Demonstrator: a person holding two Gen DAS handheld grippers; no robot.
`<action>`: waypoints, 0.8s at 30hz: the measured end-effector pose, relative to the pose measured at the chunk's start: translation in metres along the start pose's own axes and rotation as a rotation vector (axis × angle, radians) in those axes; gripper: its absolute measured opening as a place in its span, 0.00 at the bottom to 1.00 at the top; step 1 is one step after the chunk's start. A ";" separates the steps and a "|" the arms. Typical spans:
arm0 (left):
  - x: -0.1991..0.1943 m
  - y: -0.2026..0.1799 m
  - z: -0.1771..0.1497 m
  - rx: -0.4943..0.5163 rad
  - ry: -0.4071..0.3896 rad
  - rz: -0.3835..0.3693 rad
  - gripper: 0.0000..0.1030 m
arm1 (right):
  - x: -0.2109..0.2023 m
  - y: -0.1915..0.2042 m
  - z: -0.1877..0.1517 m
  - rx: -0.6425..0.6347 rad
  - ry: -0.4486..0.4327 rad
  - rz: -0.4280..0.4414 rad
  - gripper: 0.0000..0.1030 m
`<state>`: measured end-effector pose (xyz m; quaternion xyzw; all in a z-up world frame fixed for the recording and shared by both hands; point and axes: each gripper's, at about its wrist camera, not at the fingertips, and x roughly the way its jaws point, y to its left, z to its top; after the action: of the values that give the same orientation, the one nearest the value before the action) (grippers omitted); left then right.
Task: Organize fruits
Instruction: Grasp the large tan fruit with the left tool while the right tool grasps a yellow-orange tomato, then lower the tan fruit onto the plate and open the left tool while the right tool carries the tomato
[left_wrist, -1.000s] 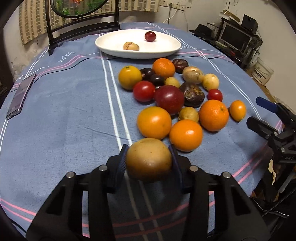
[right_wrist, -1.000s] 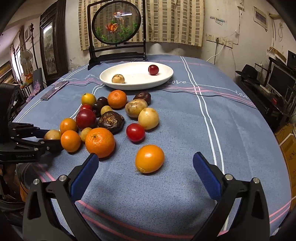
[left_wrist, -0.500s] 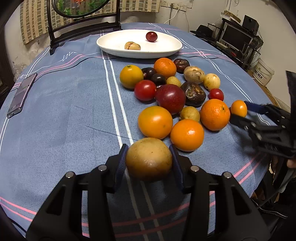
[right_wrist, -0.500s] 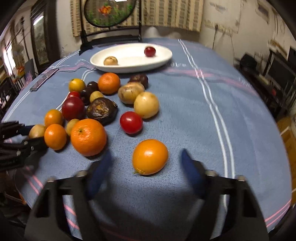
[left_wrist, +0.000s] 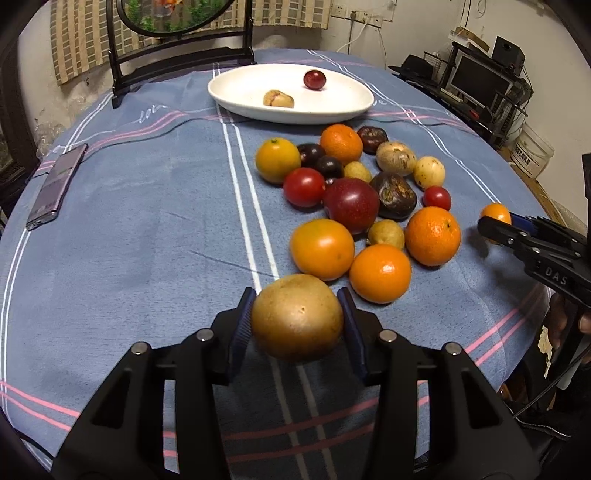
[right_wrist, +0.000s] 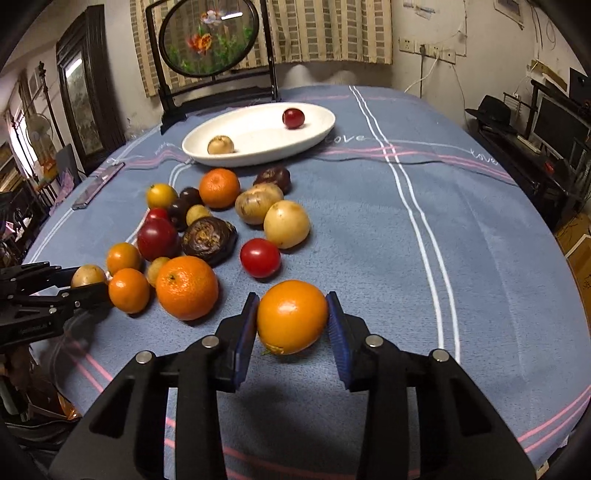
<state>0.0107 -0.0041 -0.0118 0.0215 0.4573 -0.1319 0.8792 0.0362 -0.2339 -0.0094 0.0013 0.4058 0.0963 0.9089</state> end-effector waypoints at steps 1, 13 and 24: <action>-0.003 0.001 0.001 0.000 -0.005 0.001 0.44 | -0.003 0.000 0.001 0.000 -0.009 0.005 0.37; -0.011 0.007 0.040 0.014 -0.052 -0.018 0.44 | -0.020 0.011 0.032 -0.038 -0.101 0.079 0.37; 0.023 0.006 0.144 0.030 -0.110 0.013 0.44 | 0.012 0.025 0.115 -0.077 -0.149 0.124 0.37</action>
<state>0.1394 -0.0255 0.0525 0.0301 0.4061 -0.1340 0.9035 0.1252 -0.1985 0.0608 -0.0011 0.3324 0.1677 0.9281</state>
